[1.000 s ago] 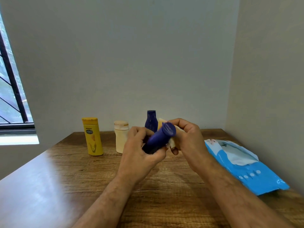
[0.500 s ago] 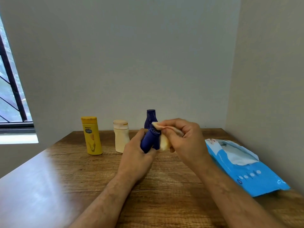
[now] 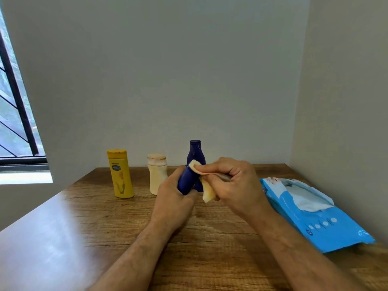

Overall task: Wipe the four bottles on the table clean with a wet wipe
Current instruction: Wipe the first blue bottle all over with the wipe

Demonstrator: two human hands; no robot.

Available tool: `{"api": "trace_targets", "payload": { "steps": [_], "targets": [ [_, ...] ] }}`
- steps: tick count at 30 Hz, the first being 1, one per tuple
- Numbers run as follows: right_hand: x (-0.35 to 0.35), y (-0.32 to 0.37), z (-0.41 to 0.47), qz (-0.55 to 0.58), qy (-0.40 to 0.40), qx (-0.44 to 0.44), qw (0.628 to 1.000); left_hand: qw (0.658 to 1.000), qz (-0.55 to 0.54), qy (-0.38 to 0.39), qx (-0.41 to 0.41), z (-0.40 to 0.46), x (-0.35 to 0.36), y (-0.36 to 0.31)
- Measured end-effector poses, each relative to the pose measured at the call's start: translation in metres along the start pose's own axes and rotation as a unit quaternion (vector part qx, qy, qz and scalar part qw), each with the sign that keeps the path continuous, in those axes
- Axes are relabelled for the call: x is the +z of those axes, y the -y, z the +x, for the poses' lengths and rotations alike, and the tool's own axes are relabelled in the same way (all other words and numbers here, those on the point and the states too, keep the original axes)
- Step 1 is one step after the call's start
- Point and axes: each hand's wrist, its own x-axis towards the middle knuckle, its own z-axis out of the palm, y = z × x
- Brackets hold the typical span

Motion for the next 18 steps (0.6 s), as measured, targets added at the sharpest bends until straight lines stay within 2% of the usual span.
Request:
{"api": "trace_targets", "payload": {
  "steps": [6,10,12,16,18],
  "targets": [
    [-0.0025,0.0034,0.0017,0.140,-0.042,0.068,0.987,1.000,0.014,0.003,0.002,0.0024,0.0031,-0.0004],
    [0.0011,0.0002,-0.0018,-0.002,0.045,0.015,0.999,1.000,0.013,-0.006,-0.009,0.0017,0.0004,-0.0001],
    [0.0000,-0.0003,-0.0012,-0.003,0.049,0.010,0.999,0.999,0.027,-0.014,-0.010,0.0016,-0.0019,0.0014],
    [-0.0035,-0.0051,0.0014,0.042,-0.008,0.010,0.999,0.999,0.037,-0.008,0.001,0.0013,0.0019,-0.0001],
    [-0.0014,-0.0062,0.0015,0.062,0.000,0.019,0.998,0.999,0.037,-0.009,0.009,0.0019,0.0039,-0.0003]
  ]
}}
